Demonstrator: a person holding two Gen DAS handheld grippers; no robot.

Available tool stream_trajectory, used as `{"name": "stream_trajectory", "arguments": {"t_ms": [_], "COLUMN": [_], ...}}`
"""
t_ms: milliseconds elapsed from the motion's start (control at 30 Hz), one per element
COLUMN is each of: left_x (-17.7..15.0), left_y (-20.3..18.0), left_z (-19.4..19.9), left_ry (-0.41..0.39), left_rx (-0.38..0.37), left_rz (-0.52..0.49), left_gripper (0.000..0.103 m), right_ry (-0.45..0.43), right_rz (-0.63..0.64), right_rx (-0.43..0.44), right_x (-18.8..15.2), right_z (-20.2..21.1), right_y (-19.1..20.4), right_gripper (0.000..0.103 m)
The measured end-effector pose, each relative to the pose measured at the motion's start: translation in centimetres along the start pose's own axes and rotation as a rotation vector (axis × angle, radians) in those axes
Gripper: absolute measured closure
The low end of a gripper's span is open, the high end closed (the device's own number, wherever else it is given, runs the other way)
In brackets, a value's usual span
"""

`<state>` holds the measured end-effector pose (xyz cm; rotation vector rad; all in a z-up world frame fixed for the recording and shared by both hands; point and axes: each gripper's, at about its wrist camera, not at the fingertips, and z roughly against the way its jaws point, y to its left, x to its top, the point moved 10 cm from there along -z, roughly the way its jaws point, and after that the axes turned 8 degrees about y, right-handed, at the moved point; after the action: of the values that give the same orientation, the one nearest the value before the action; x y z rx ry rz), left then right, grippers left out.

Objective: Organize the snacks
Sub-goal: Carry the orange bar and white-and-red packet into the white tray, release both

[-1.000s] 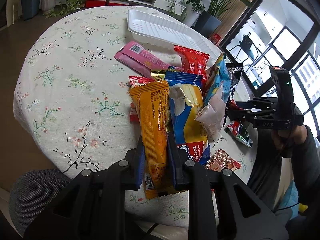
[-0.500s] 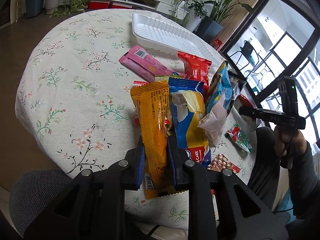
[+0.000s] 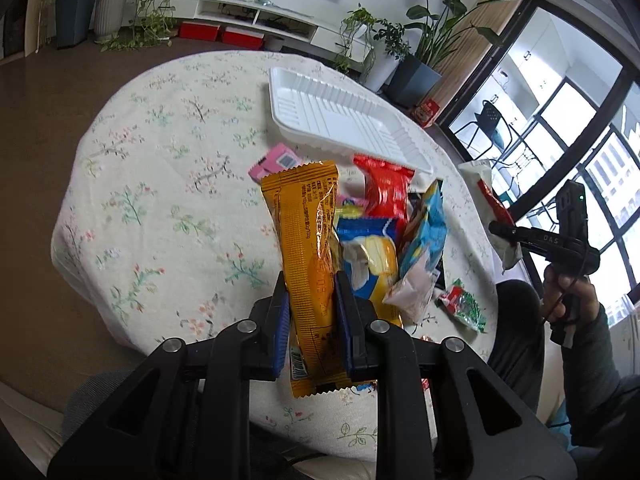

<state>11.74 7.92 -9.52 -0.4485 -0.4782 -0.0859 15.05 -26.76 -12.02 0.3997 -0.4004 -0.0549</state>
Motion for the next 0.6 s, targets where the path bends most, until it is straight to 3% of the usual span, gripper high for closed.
{"name": "stream_trajectory", "arguments": {"t_ms": [200,400,600], "left_x": [4.2,12.2,20.6], "left_y": [1.3,1.7,-0.1], "left_z": [3.3,6.6,3.8], "left_ry": [-0.053,-0.122,-0.094], "left_rx": [0.037,0.102,0.104], "left_rz": [-0.029,-0.105,-0.189], "left_gripper": [0.084,0.084,0.084], "right_ry": [-0.057,-0.151,-0.229], "right_rz": [-0.049,-0.083,-0.099], "right_rx": [-0.009,-0.023,0.018], "right_x": [1.9,6.2,12.3], "right_z": [2.6,6.1,7.4], "right_y": [-1.8,-3.1,-1.5], "right_gripper": [0.081,0.081,0.081]}}
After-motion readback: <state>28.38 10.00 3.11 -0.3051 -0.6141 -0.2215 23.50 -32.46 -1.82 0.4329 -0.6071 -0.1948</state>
